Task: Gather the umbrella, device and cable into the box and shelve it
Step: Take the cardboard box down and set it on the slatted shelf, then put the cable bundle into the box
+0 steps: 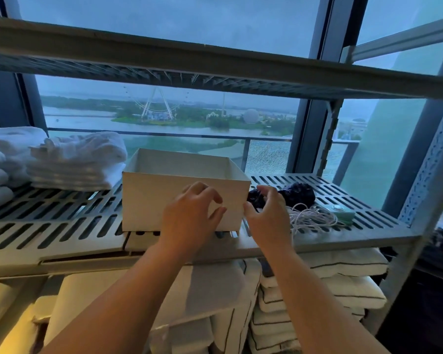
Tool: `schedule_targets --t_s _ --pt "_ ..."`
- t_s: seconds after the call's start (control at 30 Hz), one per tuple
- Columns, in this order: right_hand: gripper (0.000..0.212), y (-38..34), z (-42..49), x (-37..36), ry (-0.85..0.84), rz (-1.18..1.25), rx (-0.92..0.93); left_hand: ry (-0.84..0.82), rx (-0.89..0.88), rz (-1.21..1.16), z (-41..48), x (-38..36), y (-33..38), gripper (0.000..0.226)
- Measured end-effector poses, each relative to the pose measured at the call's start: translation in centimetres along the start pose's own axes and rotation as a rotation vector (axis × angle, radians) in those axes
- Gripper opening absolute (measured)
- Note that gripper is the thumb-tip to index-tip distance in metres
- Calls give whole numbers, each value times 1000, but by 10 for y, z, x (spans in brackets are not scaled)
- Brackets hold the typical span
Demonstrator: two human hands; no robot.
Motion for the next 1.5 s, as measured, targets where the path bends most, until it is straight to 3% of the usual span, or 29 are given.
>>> schedule_targets --t_s 0.17,0.3,0.47,0.63,0.77,1.03,1.3,1.5 --pt "22 7 18 42 -4 -157 126 -101 -103 -151 13 -21 48 24" --pt "29 26 37 73 -19 -250 153 -233 -177 -206 26 -52 89 48" --pt "43 60 60 103 -204 -272 113 -395 -226 -152 41 -94 131 87" --pt "54 104 82 133 -311 -281 102 -505 -194 -76 56 -128 166 104" --pt "47 137 94 139 -440 -377 135 -578 -207 60 61 -150 181 99" --pt "78 171 94 119 -697 -477 108 -629 -178 226 59 -178 182 90" --pt "84 184 98 108 -759 -513 61 -661 -199 257 65 -194 174 94" --pt "81 181 105 108 -778 -533 69 -600 -235 248 69 -202 172 81"
Point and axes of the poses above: each hand's wrist, its own z-axis towards the middle knuckle, its own x-axis out of the back of the hand, y = z × x, the point moved 4 cm from there along z, towards the middle knuckle, and after that the axes turned 12 degrees about z, right-handed, at the moved point
